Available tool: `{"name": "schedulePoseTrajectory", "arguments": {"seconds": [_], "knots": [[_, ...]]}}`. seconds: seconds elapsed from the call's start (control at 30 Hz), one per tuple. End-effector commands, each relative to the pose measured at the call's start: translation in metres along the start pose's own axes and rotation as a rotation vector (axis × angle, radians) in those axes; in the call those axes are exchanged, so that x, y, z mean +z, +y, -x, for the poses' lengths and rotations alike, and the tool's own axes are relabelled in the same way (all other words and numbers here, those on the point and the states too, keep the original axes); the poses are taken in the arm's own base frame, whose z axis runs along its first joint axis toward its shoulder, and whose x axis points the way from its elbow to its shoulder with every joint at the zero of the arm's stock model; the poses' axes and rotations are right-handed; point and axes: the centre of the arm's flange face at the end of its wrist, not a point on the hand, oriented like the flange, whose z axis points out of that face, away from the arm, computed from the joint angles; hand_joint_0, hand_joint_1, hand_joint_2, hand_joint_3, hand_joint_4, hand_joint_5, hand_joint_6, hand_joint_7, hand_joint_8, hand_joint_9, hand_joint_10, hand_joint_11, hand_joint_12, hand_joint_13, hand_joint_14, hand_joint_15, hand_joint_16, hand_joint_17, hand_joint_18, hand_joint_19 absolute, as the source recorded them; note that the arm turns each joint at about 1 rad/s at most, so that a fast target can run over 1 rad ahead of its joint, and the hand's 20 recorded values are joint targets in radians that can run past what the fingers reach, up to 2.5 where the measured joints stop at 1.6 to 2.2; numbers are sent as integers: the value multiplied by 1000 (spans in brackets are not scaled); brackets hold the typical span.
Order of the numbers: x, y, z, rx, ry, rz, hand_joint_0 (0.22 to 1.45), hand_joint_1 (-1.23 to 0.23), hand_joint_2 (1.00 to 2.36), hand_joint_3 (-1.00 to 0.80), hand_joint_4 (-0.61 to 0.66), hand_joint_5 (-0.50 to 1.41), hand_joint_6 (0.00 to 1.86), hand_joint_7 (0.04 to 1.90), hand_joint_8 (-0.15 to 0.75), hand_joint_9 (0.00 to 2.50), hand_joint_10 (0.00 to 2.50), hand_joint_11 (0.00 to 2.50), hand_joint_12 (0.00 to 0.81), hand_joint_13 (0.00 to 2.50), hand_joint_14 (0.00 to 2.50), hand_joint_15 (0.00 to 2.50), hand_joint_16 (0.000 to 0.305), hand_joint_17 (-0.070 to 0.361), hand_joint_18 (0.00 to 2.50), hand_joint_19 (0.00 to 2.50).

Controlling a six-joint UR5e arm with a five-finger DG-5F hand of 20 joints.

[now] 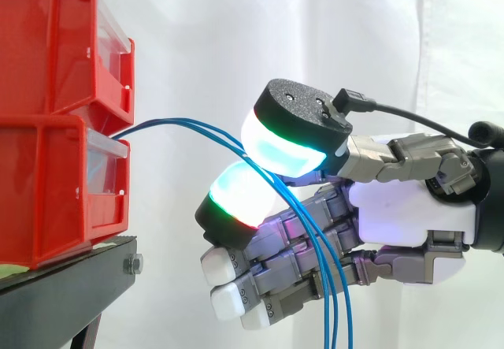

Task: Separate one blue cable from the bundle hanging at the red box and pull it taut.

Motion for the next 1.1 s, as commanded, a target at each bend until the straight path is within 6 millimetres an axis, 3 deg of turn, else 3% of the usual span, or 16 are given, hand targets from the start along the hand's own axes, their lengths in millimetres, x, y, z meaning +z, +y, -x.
{"name": "schedulePoseTrajectory", "arguments": {"seconds": [0.0,0.17,0.3,0.43,0.73,0.97,1.07], "knots": [[0,0,0,-1,1,-2,483,-633,1000,-500,185,-192,849,987,330,882,20,579,375,825,14,376,52,117,601,416],[0,0,0,-1,1,-2,609,-505,1000,-500,156,-186,863,1083,304,886,21,584,350,809,16,390,46,104,568,442],[0,0,0,-1,0,-3,610,-612,1018,-304,152,-187,881,1126,312,882,22,583,357,807,16,398,47,106,573,456],[-1,0,0,-2,0,-4,608,-695,1022,-234,148,-189,883,1156,315,877,20,602,360,801,17,399,48,109,570,456],[-1,0,0,-2,0,-4,646,-810,1019,-277,121,-209,898,1103,304,841,20,601,359,795,16,400,49,110,574,445],[-1,0,0,-2,0,-4,726,-888,1000,-500,135,-217,897,1073,290,813,21,618,344,781,16,390,48,109,568,410],[-1,0,0,-2,0,-4,726,-900,1000,-500,134,-216,895,1068,289,816,20,611,341,780,17,379,48,108,574,398]]}}
